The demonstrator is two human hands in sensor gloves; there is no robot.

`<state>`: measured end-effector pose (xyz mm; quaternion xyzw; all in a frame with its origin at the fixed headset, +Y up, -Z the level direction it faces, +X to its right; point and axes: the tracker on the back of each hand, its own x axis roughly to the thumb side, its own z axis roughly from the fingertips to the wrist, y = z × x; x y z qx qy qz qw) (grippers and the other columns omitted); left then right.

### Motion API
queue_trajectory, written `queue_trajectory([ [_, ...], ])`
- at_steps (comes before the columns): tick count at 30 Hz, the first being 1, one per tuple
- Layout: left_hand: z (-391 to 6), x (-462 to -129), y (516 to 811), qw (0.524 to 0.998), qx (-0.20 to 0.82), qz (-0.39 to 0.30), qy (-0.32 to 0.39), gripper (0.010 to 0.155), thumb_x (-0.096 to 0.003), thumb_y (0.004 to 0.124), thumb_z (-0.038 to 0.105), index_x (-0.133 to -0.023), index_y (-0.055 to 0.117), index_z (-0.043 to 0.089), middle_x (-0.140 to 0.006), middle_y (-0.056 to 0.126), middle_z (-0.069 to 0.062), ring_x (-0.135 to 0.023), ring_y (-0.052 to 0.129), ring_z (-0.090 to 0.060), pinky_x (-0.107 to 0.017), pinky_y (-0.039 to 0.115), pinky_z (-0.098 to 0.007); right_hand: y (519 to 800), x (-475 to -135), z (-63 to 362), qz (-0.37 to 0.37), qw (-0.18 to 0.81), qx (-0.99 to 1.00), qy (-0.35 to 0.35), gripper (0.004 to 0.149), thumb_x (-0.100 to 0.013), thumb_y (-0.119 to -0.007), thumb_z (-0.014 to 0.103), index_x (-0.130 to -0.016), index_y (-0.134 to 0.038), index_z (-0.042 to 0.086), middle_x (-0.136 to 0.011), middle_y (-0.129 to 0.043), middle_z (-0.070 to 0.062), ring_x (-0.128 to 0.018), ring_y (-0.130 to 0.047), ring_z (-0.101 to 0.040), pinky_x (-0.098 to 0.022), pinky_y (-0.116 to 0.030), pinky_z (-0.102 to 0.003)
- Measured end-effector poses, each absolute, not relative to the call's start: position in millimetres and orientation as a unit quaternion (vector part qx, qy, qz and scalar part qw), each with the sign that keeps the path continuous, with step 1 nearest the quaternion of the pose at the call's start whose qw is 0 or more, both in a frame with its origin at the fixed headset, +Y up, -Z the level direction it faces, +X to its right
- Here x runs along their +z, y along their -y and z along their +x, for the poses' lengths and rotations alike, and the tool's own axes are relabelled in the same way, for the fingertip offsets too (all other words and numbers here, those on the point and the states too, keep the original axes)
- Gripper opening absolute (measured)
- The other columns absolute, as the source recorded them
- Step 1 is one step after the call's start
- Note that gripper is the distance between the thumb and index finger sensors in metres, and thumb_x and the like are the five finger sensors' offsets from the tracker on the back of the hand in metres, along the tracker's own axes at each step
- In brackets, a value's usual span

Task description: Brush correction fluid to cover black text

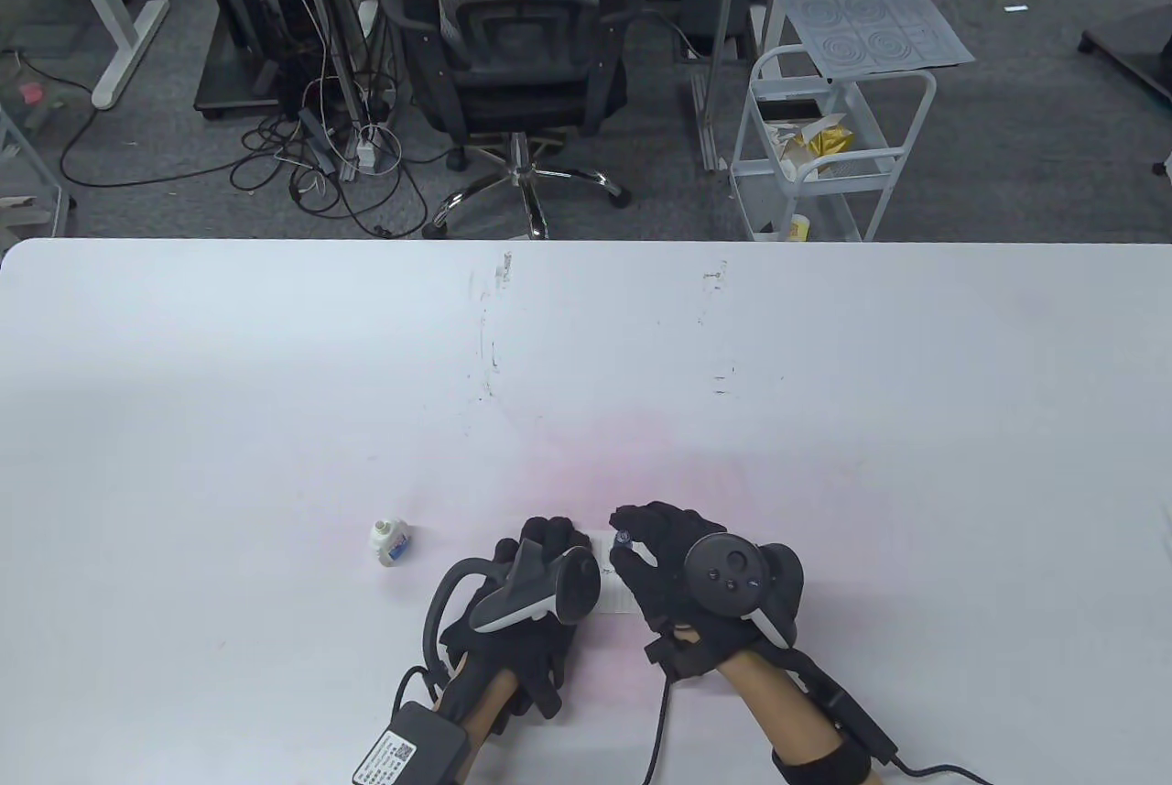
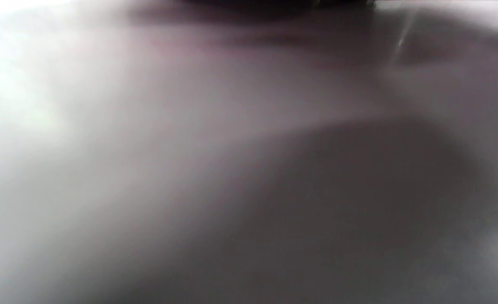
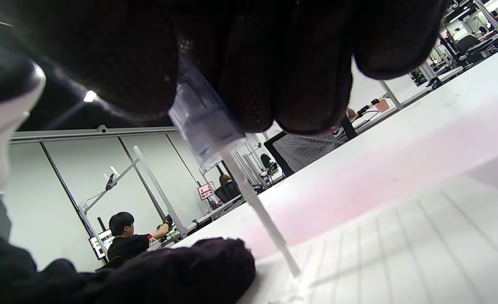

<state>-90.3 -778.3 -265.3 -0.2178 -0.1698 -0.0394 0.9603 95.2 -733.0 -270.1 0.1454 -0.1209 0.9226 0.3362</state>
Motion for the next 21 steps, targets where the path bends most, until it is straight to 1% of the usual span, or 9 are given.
queue_trajectory([
  [21, -90, -265, 778, 0.960, -0.039, -0.218, 0.170, 0.065, -0.0527, 0.050, 0.046, -0.108, 0.020, 0.030, -0.118, 0.014, -0.001, -0.114, 0.023, -0.029, -0.083, 0.033, -0.047, 740, -272, 85, 0.164, 0.322, 0.927, 0.103, 0.047, -0.035, -0.089, 0.041, -0.078, -0.086, 0.022, -0.074, -0.090, -0.005, -0.061, -0.099, -0.034, -0.055, -0.072, -0.058],
])
